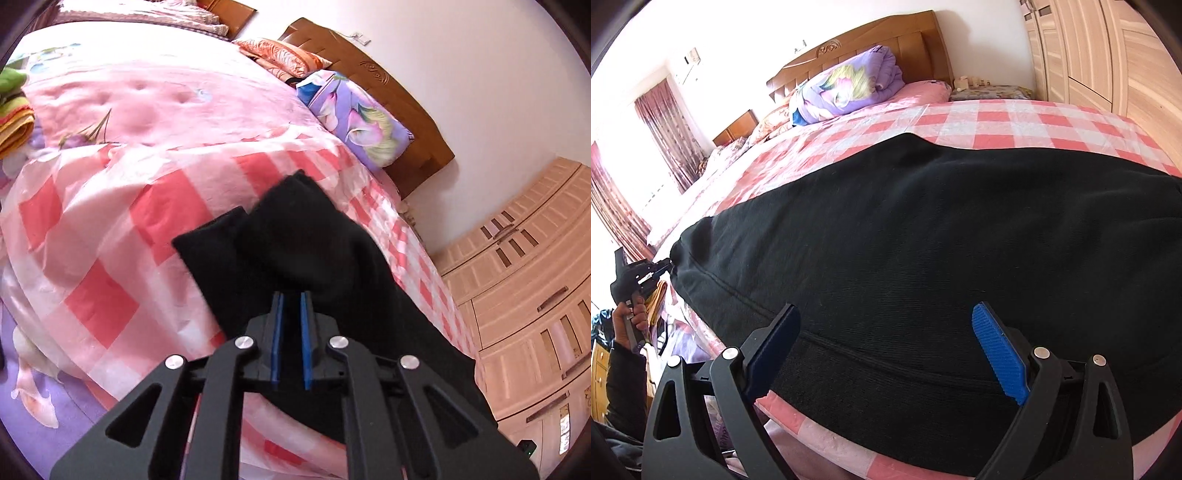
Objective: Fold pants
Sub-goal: 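Grasp the stacked leg ends of the sweatpants with the left tool, then lift the leg ends with left tool while right tool moves beside them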
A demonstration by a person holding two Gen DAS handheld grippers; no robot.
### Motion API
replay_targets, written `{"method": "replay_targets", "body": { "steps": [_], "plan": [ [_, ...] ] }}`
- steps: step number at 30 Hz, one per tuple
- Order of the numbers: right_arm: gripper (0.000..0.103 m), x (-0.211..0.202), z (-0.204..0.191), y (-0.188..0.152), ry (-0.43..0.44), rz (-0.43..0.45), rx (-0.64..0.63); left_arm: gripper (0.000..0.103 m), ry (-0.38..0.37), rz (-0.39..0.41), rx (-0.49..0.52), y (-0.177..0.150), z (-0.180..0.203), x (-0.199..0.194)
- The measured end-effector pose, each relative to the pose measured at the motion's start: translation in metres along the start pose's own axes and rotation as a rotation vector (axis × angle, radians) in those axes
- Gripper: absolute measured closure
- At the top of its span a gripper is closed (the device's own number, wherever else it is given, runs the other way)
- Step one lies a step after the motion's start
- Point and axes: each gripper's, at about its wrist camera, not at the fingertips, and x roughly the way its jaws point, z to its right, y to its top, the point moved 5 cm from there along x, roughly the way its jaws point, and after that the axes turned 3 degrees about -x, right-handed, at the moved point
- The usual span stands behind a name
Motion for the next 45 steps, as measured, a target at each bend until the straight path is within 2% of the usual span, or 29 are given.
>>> {"method": "replay_targets", "body": {
  "steps": [1, 3, 4, 5, 12, 14, 15, 18, 19, 21, 22, 23, 24, 26, 28, 31, 33, 36, 38, 41, 42, 43, 44, 45],
  "plan": [
    [0.012, 0.001, -0.002, 0.001, 0.0, -0.003, -0.007, 0.089, -0.02, -0.002, -0.014, -0.001, -0.003, 0.0],
    [0.012, 0.003, -0.007, 0.002, -0.001, -0.007, -0.018, 0.069, -0.097, 0.004, -0.037, -0.002, -0.003, -0.006],
    [0.012, 0.004, -0.01, 0.003, -0.002, -0.01, -0.023, 0.054, -0.116, 0.021, -0.041, -0.002, 0.0, -0.005],
    [0.012, 0.006, -0.012, 0.003, -0.002, -0.013, -0.027, 0.051, -0.116, 0.033, -0.033, -0.001, 0.004, -0.005],
    [0.012, 0.014, -0.023, 0.0, 0.0, -0.034, -0.046, 0.051, -0.116, -0.004, -0.035, 0.01, 0.011, 0.02],
    [0.012, 0.015, -0.023, -0.001, -0.001, -0.037, -0.048, 0.068, -0.129, -0.021, -0.063, 0.012, 0.004, 0.029],
    [0.012, 0.015, -0.023, -0.001, -0.001, -0.036, -0.049, 0.07, -0.124, -0.03, -0.076, 0.012, 0.0, 0.032],
    [0.012, 0.015, -0.024, -0.001, 0.0, -0.036, -0.047, 0.069, -0.132, -0.033, -0.108, 0.011, -0.006, 0.032],
    [0.012, 0.016, -0.024, -0.002, 0.0, -0.04, -0.047, 0.066, -0.124, -0.027, -0.106, 0.01, -0.006, 0.03],
    [0.012, 0.018, -0.027, -0.003, -0.008, -0.047, -0.062, 0.066, -0.127, -0.031, -0.097, 0.008, -0.004, 0.03],
    [0.011, 0.018, -0.029, -0.004, -0.016, -0.047, -0.076, 0.07, -0.11, -0.033, -0.08, 0.008, -0.002, 0.031],
    [0.011, 0.019, -0.031, -0.005, -0.026, -0.049, -0.097, 0.086, -0.089, -0.025, -0.067, 0.007, 0.0, 0.03],
    [0.011, 0.02, -0.032, -0.006, -0.033, -0.051, -0.112, 0.087, -0.079, -0.01, -0.056, 0.008, 0.003, 0.026],
    [0.011, 0.019, -0.032, -0.007, -0.032, -0.048, -0.114, 0.089, -0.12, 0.015, -0.058, 0.008, 0.013, 0.012],
    [0.011, 0.017, -0.027, -0.006, -0.02, -0.042, -0.092, 0.089, -0.159, 0.058, -0.047, 0.01, 0.029, -0.013],
    [0.011, 0.016, -0.024, -0.006, -0.011, -0.034, -0.076, 0.089, -0.208, 0.082, -0.051, 0.013, 0.04, -0.039],
    [0.011, 0.016, -0.024, -0.007, -0.013, -0.031, -0.079, 0.089, -0.16, 0.076, -0.028, 0.012, 0.037, -0.039],
    [0.011, 0.016, -0.025, -0.008, -0.016, -0.029, -0.085, 0.089, -0.026, 0.012, -0.026, 0.003, 0.008, -0.012],
    [0.011, 0.015, -0.023, -0.007, -0.014, -0.031, -0.083, 0.087, 0.032, -0.026, -0.022, -0.008, -0.012, 0.005],
    [0.011, 0.012, -0.026, -0.005, -0.074, -0.034, -0.107, 0.083, 0.016, -0.018, -0.008, -0.016, -0.021, 0.01],
    [0.011, 0.01, -0.034, -0.001, -0.089, -0.025, -0.146, 0.08, -0.006, -0.015, -0.002, -0.015, -0.019, 0.006],
    [0.011, 0.009, -0.042, 0.002, -0.078, -0.017, -0.17, 0.072, -0.015, -0.015, 0.005, -0.014, -0.017, 0.004],
    [0.011, 0.007, -0.056, 0.006, -0.049, -0.005, -0.209, 0.059, -0.009, -0.013, 0.018, -0.012, -0.014, 0.002],
    [0.011, 0.007, -0.073, 0.011, -0.02, 0.006, -0.251, 0.056, 0.019, -0.004, 0.034, -0.009, -0.012, 0.0]
  ]
}}
